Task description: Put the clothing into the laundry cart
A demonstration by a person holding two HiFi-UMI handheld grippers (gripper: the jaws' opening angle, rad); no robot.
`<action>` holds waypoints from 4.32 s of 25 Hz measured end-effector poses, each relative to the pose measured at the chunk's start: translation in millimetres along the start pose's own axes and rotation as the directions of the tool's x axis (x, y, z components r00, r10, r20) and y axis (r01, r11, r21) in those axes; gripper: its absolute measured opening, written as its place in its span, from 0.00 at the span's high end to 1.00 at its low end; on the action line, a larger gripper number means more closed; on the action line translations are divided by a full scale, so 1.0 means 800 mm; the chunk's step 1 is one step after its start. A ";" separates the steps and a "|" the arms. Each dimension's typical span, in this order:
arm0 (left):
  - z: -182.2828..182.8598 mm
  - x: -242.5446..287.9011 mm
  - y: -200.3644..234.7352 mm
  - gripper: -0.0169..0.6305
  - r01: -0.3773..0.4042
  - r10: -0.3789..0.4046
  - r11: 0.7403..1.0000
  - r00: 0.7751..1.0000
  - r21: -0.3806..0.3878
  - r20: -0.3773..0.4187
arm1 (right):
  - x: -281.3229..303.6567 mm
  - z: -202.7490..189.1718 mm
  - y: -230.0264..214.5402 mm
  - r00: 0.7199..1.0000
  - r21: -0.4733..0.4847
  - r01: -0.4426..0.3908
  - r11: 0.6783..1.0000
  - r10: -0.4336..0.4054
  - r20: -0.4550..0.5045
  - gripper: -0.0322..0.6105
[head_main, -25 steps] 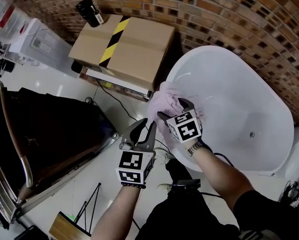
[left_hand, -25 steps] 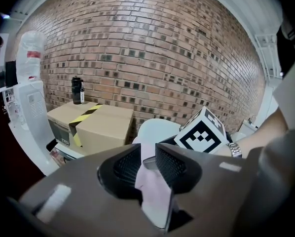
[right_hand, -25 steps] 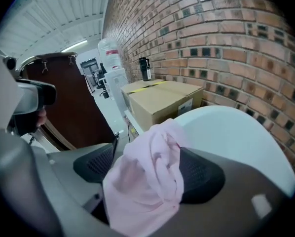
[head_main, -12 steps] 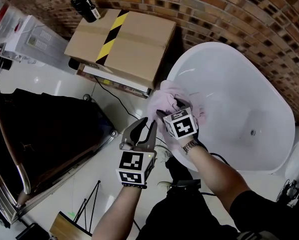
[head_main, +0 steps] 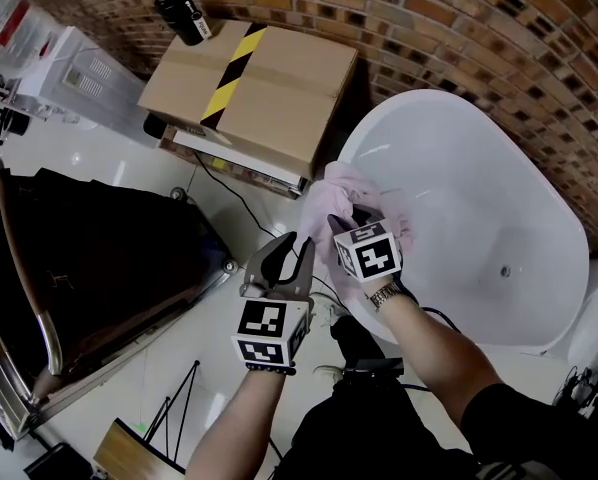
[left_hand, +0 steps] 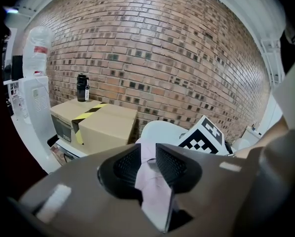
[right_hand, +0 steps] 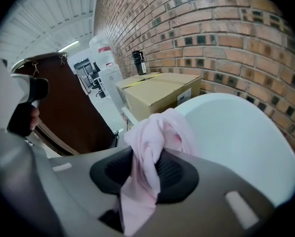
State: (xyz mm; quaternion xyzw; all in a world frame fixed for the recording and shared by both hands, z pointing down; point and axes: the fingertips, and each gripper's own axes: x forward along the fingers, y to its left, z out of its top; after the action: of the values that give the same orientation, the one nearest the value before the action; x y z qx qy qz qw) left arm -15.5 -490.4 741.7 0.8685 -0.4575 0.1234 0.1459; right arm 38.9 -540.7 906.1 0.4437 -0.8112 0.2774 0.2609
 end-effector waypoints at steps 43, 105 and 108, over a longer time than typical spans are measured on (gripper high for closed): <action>0.184 -0.271 -0.080 0.88 -0.234 0.219 0.971 0.957 0.057 0.189 | -0.465 0.289 0.253 0.819 -0.366 -0.069 0.928 0.262 0.510 0.88; 0.395 -0.785 -0.010 0.88 -0.740 0.697 0.673 0.639 0.012 0.324 | -0.827 0.619 0.804 0.526 -0.791 -0.192 0.580 0.742 0.416 0.88; 0.399 -0.777 0.018 0.88 -0.746 0.706 0.666 0.634 0.007 0.314 | -0.799 0.639 0.817 0.525 -0.799 -0.194 0.569 0.748 0.405 0.88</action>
State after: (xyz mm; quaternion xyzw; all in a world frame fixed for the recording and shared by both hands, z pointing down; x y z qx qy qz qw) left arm -344.3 -143.3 231.4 0.6264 -0.7746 0.0764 -0.0433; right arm -316.1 -225.6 -27.3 0.1276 -0.9778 -0.1637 -0.0297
